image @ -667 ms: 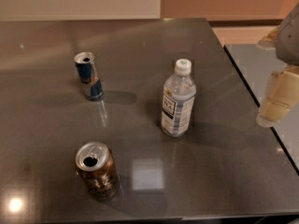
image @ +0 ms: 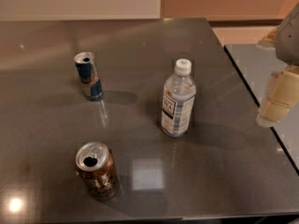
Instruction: Knock blue plastic bottle over
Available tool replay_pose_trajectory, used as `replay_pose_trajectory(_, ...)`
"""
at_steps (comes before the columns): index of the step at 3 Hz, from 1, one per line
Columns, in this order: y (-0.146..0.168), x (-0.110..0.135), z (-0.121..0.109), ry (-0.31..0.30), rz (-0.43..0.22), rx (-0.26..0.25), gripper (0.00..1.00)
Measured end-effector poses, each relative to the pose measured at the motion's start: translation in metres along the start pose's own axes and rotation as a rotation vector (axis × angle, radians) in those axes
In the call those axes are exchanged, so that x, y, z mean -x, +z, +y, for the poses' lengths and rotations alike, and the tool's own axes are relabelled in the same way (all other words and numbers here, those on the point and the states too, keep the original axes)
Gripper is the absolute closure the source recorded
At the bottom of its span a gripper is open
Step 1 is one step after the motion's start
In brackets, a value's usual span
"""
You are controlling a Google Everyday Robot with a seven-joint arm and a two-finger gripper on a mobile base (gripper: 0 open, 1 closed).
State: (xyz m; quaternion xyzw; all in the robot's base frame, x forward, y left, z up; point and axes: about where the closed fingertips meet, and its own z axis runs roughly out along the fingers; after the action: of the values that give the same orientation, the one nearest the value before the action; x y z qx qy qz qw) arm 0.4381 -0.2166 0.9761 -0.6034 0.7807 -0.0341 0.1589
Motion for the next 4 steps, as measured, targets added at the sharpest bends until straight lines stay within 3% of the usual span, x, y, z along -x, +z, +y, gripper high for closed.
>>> replay_pose_trajectory(1,0.012,0.020,0.004,-0.005,-0.100,0.048,0.00)
replay_pose_trajectory(2,0.037,0.054,0.013,-0.009,-0.286,0.154,0.00)
replay_pose_trajectory(3,0.049,0.076,0.021,-0.010,-0.408,0.225,0.00)
replay_pose_trajectory(4,0.054,0.088,0.023,-0.001,-0.490,0.257,0.00)
